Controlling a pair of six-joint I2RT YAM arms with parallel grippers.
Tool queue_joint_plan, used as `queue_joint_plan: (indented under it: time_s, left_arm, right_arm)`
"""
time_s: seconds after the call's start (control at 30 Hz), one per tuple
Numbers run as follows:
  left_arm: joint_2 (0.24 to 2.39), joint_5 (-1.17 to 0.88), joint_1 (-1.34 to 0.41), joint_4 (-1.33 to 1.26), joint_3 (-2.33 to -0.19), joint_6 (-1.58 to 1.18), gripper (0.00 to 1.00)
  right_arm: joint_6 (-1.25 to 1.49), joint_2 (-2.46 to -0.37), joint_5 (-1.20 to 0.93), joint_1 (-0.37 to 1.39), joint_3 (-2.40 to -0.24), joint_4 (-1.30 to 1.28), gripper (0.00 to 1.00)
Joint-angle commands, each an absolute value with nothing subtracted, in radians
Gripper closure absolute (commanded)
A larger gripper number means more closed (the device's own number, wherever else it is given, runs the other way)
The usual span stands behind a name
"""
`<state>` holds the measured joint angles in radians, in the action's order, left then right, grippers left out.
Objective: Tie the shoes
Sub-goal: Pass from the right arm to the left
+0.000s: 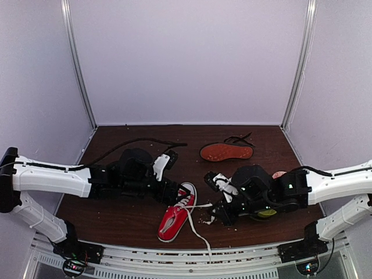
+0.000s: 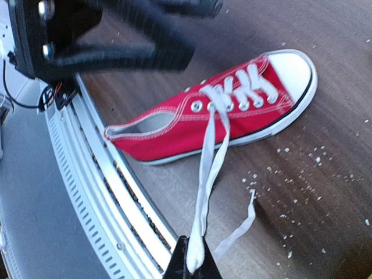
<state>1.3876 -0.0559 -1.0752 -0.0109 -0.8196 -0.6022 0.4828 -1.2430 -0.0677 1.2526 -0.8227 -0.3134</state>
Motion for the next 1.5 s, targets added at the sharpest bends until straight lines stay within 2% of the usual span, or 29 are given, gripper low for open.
queue_joint_plan:
  time_s: [0.0,0.17,0.2,0.27,0.33,0.47,0.6,0.67,0.83,1.47]
  left_arm:
    - [1.340,-0.021,-1.069,-0.048,-0.780,-0.631,0.16]
    - [1.325,-0.002,-1.069,-0.034,-0.745,-0.653,0.16]
    - [1.327,0.000,-1.069,-0.031,-0.741,-0.657,0.16]
    - [1.332,-0.001,-1.069,-0.034,-0.733,-0.664,0.16]
    - [1.336,0.004,-1.069,-0.034,-0.729,-0.671,0.16]
    - [1.332,0.022,-1.069,-0.037,-0.723,-0.680,0.16]
    - [1.331,0.037,-1.069,-0.037,-0.722,-0.681,0.15]
    - [1.334,0.042,-1.069,-0.037,-0.725,-0.680,0.15]
    - [1.335,0.052,-1.069,-0.032,-0.727,-0.681,0.15]
    - [1.292,0.086,-1.065,-0.034,-0.693,-0.688,0.15]
  right_arm:
    - [0.507,-1.310,-0.275,1.298,-0.860,-0.402,1.00]
    - [0.646,-1.410,-0.490,1.363,-0.865,-0.105,0.99]
    - [0.665,-1.436,-0.520,1.370,-0.872,-0.067,0.97]
    - [0.687,-1.479,-0.584,1.375,-0.888,-0.009,0.87]
    - [0.682,-1.499,-0.602,1.377,-0.895,0.000,0.71]
    - [0.607,-1.445,-0.453,1.377,-0.873,-0.105,0.47]
    - [0.578,-1.378,-0.244,1.376,-0.810,-0.213,0.41]
    - [0.601,-1.364,-0.138,1.377,-0.774,-0.242,0.42]
    - [0.673,-1.426,0.007,1.387,-0.758,-0.329,0.58]
    - [0.708,-1.648,0.111,1.484,-0.865,-0.347,0.65]
